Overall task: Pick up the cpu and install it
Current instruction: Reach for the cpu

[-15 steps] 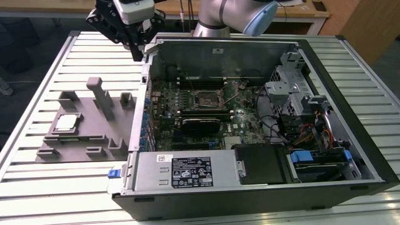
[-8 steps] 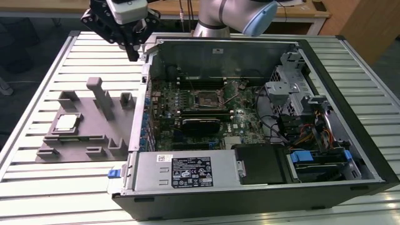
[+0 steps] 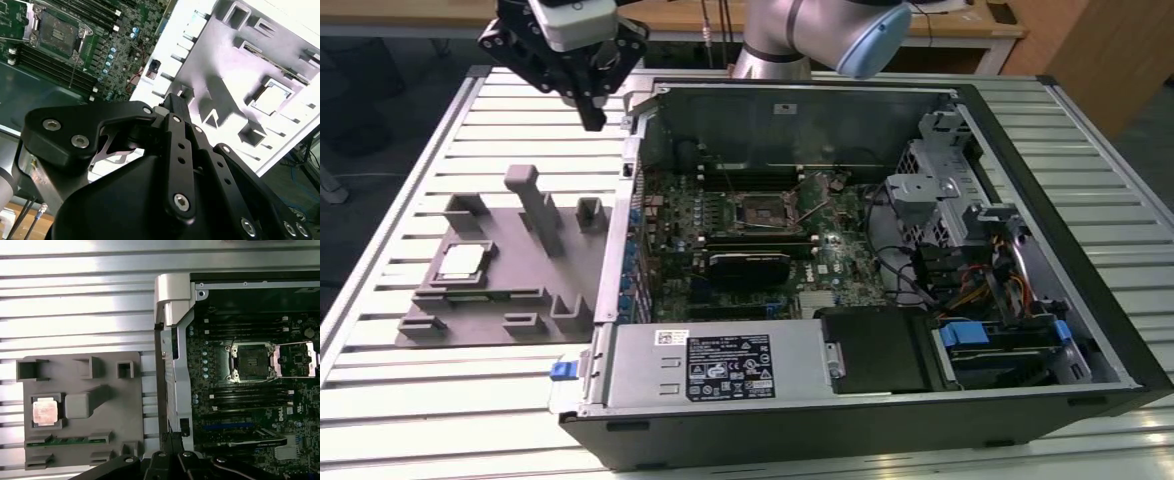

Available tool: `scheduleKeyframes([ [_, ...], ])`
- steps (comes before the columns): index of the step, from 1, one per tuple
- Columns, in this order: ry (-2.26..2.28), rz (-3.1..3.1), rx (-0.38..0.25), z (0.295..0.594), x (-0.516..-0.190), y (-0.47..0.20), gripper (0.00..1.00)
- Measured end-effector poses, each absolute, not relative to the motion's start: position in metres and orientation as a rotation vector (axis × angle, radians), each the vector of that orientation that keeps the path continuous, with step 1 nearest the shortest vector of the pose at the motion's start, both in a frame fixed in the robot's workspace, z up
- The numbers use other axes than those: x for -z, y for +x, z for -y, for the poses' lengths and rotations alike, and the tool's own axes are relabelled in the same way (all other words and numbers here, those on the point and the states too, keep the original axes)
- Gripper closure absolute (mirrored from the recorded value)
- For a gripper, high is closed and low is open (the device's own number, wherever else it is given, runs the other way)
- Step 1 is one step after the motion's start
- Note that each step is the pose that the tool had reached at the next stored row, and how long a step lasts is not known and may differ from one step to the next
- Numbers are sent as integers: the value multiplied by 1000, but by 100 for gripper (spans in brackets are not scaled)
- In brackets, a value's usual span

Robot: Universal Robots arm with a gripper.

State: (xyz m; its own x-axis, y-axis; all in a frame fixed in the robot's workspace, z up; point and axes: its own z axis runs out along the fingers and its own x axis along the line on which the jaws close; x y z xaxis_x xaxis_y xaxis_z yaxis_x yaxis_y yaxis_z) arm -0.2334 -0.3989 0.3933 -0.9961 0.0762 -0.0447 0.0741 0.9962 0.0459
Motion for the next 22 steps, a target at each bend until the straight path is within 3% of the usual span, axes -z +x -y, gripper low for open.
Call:
scheduleKeyframes([
  [22, 116, -3087, -69, 399, -393, -265, 89],
])
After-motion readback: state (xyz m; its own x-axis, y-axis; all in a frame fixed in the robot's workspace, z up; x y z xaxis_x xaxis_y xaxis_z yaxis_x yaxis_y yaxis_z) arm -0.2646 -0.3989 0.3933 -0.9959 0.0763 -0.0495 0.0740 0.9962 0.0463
